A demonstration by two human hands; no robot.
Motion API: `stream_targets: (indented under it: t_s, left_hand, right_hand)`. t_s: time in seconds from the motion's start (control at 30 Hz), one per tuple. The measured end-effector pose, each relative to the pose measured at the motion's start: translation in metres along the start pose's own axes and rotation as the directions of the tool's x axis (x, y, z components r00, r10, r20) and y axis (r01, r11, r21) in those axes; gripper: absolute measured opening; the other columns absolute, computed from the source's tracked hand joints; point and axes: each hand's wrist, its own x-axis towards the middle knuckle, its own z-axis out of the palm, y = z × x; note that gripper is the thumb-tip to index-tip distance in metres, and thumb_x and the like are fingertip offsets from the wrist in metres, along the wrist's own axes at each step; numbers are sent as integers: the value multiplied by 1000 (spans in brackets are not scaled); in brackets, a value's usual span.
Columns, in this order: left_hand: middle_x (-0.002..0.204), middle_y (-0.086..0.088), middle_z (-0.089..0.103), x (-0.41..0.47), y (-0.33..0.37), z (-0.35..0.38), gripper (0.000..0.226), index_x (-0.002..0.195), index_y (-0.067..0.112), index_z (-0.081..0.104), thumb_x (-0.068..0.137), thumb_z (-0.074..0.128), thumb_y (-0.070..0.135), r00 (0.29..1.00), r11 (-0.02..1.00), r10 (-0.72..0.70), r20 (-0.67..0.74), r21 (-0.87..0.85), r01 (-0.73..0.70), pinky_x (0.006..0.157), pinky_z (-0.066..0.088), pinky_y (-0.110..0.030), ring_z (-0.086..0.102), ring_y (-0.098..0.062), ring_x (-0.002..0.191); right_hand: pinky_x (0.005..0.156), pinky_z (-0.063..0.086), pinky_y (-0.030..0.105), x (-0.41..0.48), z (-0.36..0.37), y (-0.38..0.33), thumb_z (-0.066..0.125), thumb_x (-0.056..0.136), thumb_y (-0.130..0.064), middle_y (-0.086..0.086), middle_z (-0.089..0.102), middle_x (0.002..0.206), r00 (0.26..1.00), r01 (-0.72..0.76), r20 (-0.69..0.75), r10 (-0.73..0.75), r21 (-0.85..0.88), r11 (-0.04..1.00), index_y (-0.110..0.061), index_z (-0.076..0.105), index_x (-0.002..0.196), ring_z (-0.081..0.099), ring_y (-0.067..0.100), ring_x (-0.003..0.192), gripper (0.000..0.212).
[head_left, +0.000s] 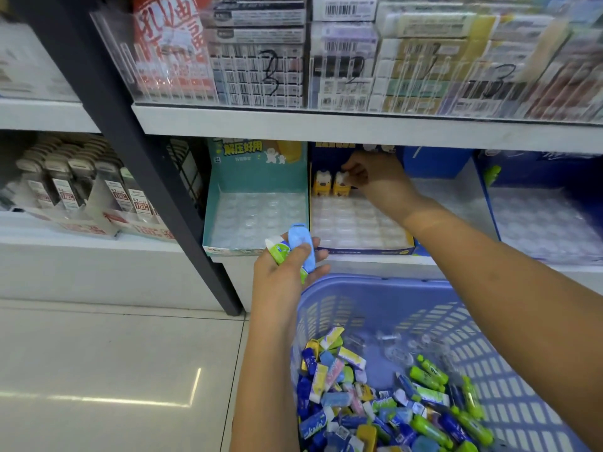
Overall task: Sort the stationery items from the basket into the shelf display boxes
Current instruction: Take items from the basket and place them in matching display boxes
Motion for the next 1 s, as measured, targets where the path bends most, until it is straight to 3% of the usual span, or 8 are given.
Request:
stream_targets:
  t_s: [0.23, 0.3, 0.4, 0.5, 0.57, 0.67, 0.87, 1.0]
  left_hand:
    - [97, -9, 68, -2, 1, 2, 17, 104, 13, 63, 94, 53, 2, 999, 996, -17, 42, -91, 20, 71, 59, -27, 72, -19, 88]
    - [97, -10, 69, -4, 3, 1, 13, 104, 8, 62, 94, 54, 4, 997, 991, -31, 64, -127, 39, 70, 59, -28, 72, -22, 90]
    - [98, -15, 70, -8, 6, 1, 17, 107, 1, 62, 93, 55, 7, 987, 977, -75, 139, -189, 101, 69, 58, -27, 71, -25, 90]
    - [88, -15, 73, -14, 10, 4, 24, 111, -3, 62, 91, 57, 11, 962, 961, -149, 228, -197, 195, 64, 57, -23, 72, -21, 81]
    - [84, -14, 73, -18, 11, 8, 25, 111, -5, 61, 91, 57, 10, 959, 957, -175, 223, -192, 219, 62, 57, -23, 72, -20, 76]
    - [91, -13, 74, -19, 11, 11, 24, 114, -4, 60, 94, 55, 9, 977, 980, -144, 157, -111, 163, 65, 59, -28, 72, -20, 78]
    - [78, -3, 75, -20, 17, 10, 20, 90, 11, 70, 96, 51, 10, 999, 1000, -8, 48, -8, 9, 63, 58, -24, 72, -13, 75]
    - [83, -9, 75, -14, 25, 0, 21, 97, 8, 68, 98, 49, 14, 998, 992, 51, 37, -118, -47, 66, 59, -27, 73, -19, 78]
  right_hand:
    - [90, 40, 26, -8, -4, -17, 59, 90, -13, 12, 57, 126, 999, -36, 24, 44, -250, 968, -13, 53, 130, 53, 26, 114, 41]
    - [88, 45, 30, -28, -7, -25, 60, 87, -6, 7, 61, 112, 998, -40, -47, 38, -34, 999, -15, 56, 124, 58, 23, 104, 39]
    - [85, 51, 24, -65, -23, -35, 60, 85, 3, 0, 65, 106, 953, -105, 293, -77, 556, 825, -22, 61, 116, 64, 13, 96, 41]
    - [94, 49, 24, -98, -38, -39, 64, 84, 1, 0, 60, 127, 840, -89, 448, -305, 670, 737, -21, 55, 128, 57, 13, 117, 49]
    - [97, 47, 26, -111, -46, -43, 69, 83, -7, -8, 58, 129, 878, 40, 368, -307, 582, 812, -27, 60, 121, 53, 5, 120, 44]
    - [96, 40, 20, -123, -53, -52, 73, 81, -22, -13, 61, 122, 904, 369, 158, -397, 177, 912, -31, 67, 111, 50, -2, 112, 32]
    - [87, 38, 25, -125, -38, -74, 57, 92, -37, -3, 57, 118, 791, 610, 216, -572, -328, 721, -23, 56, 127, 48, 18, 108, 38]
    - [82, 44, 32, -108, -30, -86, 56, 93, -28, 5, 58, 117, 820, 573, 194, -539, -257, 779, -14, 57, 123, 55, 23, 104, 33]
